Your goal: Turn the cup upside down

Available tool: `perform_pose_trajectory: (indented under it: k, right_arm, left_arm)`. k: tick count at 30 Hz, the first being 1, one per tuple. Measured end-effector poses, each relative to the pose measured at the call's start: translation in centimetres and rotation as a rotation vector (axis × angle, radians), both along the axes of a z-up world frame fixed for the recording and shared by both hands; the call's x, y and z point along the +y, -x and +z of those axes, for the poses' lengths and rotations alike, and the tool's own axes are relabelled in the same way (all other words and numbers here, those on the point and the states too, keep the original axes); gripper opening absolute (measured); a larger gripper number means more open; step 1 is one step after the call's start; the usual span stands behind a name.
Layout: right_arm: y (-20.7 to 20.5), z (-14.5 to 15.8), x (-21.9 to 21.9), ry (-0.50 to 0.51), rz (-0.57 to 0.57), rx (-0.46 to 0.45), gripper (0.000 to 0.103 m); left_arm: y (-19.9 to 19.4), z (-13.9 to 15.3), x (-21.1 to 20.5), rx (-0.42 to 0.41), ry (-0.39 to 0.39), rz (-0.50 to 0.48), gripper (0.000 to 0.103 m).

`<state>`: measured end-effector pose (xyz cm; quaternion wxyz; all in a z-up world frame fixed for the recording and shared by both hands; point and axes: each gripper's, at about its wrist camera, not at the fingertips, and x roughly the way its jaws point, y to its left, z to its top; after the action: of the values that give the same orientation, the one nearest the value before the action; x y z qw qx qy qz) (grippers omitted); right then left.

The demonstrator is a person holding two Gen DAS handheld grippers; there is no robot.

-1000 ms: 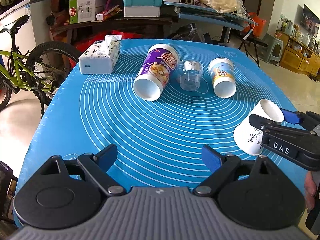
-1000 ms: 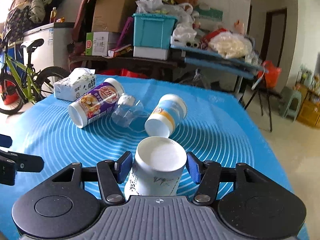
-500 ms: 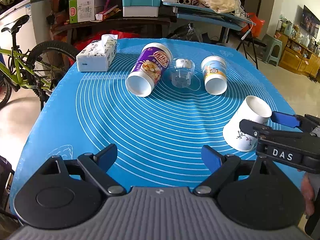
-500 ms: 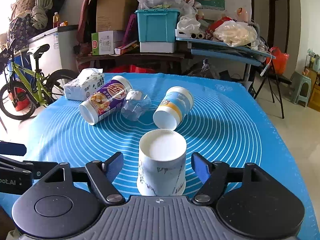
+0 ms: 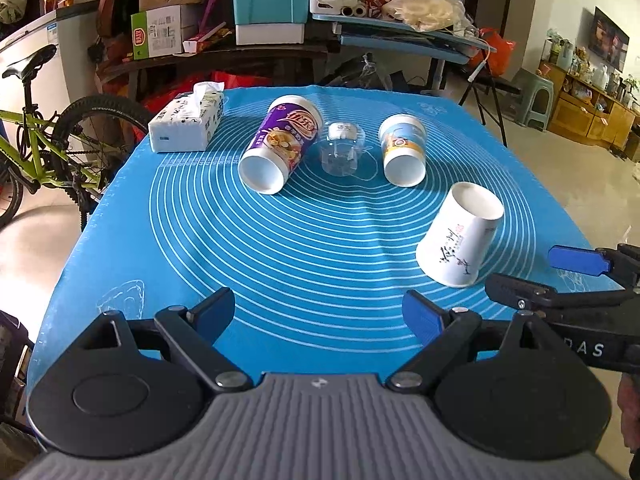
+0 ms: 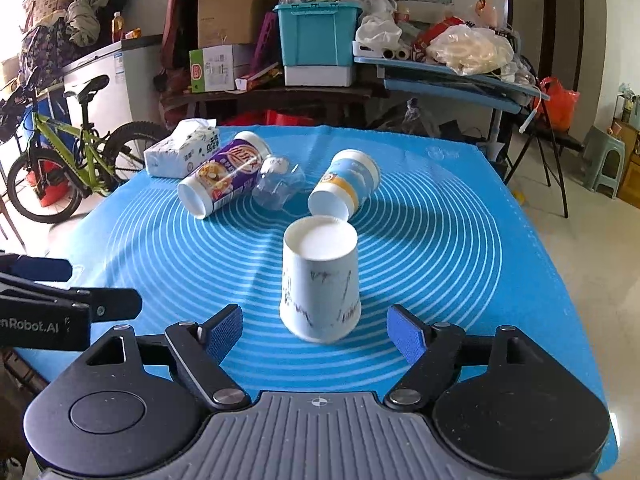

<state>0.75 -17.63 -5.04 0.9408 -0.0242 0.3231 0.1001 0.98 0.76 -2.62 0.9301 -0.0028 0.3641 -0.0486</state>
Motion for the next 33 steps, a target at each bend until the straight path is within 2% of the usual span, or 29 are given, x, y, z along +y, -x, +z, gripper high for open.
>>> perform_pose_trajectory:
  k: [12, 33]
  right_arm:
    - [2.1, 0.0, -0.2, -0.022, 0.035, 0.010, 0.081]
    - [2.5, 0.0, -0.4, -0.024, 0.020, 0.027, 0.081]
  left_arm:
    - [1.0, -0.2, -0.3, 0.003, -0.014, -0.009, 0.090]
    - [1.3, -0.5, -0.5, 0.006, -0.015, -0.015, 0.090]
